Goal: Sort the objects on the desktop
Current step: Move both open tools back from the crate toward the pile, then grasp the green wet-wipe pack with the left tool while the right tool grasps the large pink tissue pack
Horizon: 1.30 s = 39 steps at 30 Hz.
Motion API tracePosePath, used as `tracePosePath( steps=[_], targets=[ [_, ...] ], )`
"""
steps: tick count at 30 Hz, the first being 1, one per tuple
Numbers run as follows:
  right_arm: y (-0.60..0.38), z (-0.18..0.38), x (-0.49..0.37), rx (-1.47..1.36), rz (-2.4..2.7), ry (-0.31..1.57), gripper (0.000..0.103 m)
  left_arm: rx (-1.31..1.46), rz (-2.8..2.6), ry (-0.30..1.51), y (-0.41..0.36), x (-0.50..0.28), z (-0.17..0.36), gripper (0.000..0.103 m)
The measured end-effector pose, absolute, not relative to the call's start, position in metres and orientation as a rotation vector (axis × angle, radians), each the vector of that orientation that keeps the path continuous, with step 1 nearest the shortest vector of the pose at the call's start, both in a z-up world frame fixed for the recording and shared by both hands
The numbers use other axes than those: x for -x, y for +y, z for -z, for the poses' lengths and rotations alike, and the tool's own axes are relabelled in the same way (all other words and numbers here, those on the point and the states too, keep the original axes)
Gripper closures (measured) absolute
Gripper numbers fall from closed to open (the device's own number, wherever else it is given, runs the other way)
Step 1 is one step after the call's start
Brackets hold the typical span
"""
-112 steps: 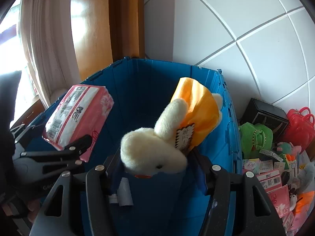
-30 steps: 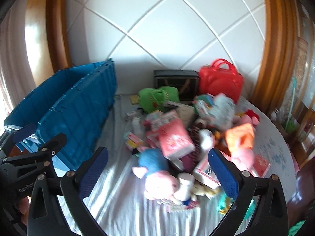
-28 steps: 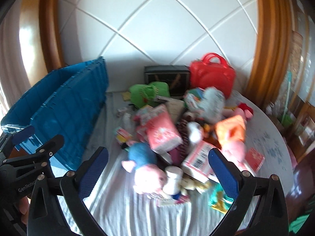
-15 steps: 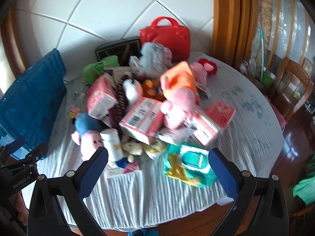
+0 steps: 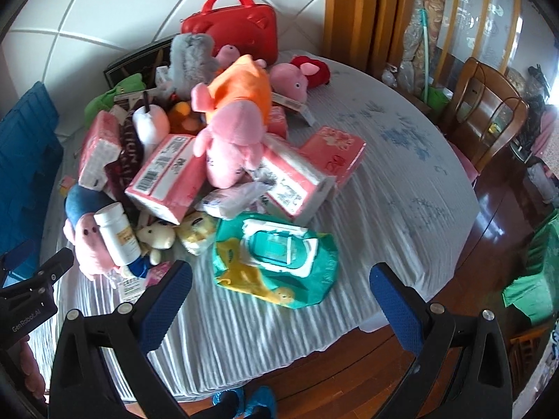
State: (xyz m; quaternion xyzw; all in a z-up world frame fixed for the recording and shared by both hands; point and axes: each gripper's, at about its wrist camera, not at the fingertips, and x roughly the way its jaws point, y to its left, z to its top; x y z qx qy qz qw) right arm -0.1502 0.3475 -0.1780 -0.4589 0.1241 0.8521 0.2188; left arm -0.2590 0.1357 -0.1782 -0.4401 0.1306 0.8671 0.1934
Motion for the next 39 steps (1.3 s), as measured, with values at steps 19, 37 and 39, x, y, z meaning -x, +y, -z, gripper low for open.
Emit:
tracePosePath(
  steps=[19,37,39],
  targets=[
    [0.520,0.225,0.173,1.570,-2.594,0.136,0.000,1.570,-2.664,0.142,0.278,0.207,0.224,0.012],
    [0.610,0.236,0.262,1.721,-2.954,-0.216,0.000,1.834,-2.934,-0.270,0.364,0.209,0.261,0.012],
    [0.618,0.240,0.277,1.766,-3.009,-0.324,0.000,1.882,-2.971,-0.341,0.372,0.208,0.267,0.012]
  ],
)
